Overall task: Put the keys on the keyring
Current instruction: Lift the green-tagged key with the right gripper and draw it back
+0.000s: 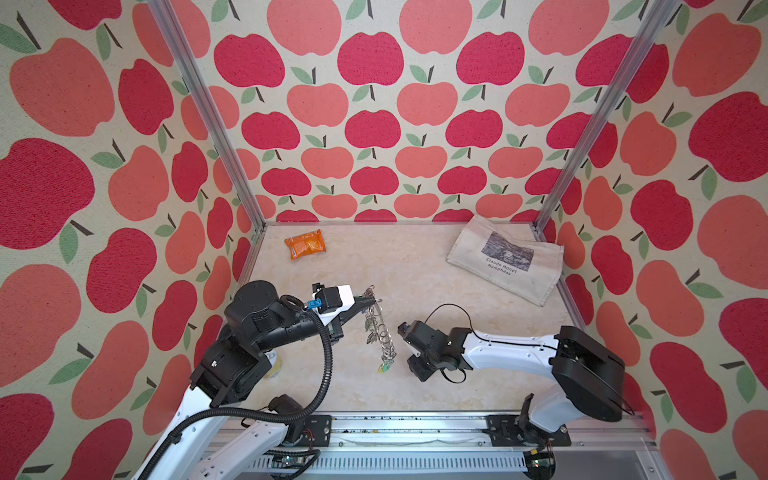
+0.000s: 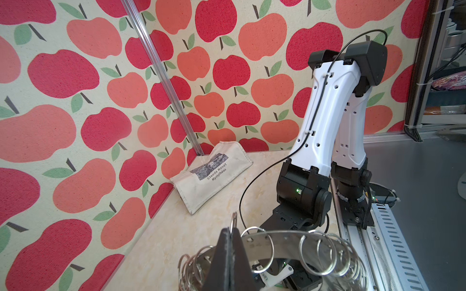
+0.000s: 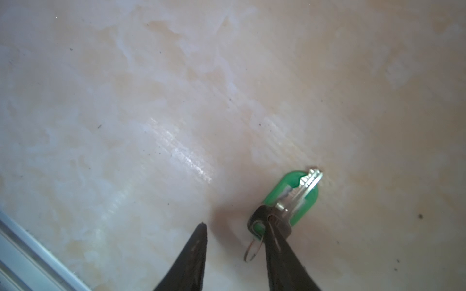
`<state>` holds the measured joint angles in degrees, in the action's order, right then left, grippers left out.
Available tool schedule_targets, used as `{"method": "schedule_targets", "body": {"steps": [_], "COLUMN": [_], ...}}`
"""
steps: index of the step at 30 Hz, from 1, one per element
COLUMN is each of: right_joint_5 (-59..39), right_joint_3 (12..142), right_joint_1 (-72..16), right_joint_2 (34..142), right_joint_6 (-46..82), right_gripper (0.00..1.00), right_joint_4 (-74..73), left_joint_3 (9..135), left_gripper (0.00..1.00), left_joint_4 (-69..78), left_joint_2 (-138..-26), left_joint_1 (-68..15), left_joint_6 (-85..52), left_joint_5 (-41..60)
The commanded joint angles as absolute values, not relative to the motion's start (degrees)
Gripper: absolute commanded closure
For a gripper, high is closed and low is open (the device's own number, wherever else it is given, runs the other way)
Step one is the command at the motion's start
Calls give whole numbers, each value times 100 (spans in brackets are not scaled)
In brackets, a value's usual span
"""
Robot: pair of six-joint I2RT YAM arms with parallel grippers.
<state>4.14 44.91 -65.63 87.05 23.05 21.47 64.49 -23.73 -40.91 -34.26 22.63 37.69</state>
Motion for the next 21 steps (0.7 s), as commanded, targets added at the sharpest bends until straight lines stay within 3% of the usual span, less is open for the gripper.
{"method": "schedule_targets", "body": {"steps": [1,11,16,21], "right_joint_5": [512,1106,2468,3212], "right_joint_3": [3898,3085,3146,3116], "right_joint_1": [-6579,-7047,-7884,-8151], "right_joint_2": [7909,7171,7539,7777], "right_joint_6": [2723,3390,3618,3848], "right_gripper": [56,57,60,65], "right_joint_4": [1829,921,894,749], "left_joint_3": [6716,6717,6698,6714], "left_gripper": [100,100,100,100], "left_joint_4": [-2337,-2402,-2427,-2447], "left_joint_2": [-4060,-4026,-3991,-3991], "left_joint_1": [-3437,-3428,-3425,-3415], "left_joint_6": [2407,2462,2462,2460], "left_joint_5": [3674,3641,3630,3630]}}
